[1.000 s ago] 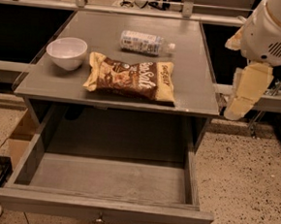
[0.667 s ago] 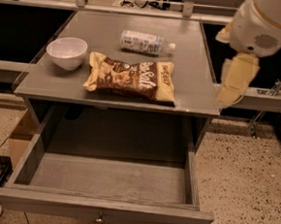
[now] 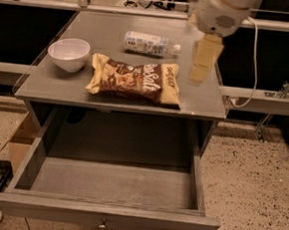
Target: Place blue plastic bottle into top drawer
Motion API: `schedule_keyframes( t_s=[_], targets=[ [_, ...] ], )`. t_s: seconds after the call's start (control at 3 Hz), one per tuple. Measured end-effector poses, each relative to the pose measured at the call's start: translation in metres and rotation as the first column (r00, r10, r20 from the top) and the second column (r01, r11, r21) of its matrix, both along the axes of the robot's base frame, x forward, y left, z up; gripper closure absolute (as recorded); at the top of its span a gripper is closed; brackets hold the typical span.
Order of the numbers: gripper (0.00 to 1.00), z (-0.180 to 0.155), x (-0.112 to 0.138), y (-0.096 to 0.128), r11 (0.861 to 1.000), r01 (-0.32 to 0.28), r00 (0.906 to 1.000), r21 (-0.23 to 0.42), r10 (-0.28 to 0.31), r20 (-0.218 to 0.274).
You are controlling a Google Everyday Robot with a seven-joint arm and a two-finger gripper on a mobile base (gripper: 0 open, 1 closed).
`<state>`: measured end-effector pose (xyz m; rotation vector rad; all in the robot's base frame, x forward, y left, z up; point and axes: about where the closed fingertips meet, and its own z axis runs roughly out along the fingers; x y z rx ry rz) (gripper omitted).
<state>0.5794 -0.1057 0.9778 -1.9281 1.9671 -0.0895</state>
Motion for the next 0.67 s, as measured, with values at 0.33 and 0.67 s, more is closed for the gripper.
schedule_keyframes(
  t_s=[0.33, 0.67],
  targets=[
    [0.0, 0.0022, 0.0025, 0.0061, 1.0, -0.007, 0.9999, 0.007, 0.007, 0.009],
    [0.0, 0.0019, 0.0019, 0.005, 1.0, -0.005, 0.9999, 0.007, 0.005, 0.009]
  ],
)
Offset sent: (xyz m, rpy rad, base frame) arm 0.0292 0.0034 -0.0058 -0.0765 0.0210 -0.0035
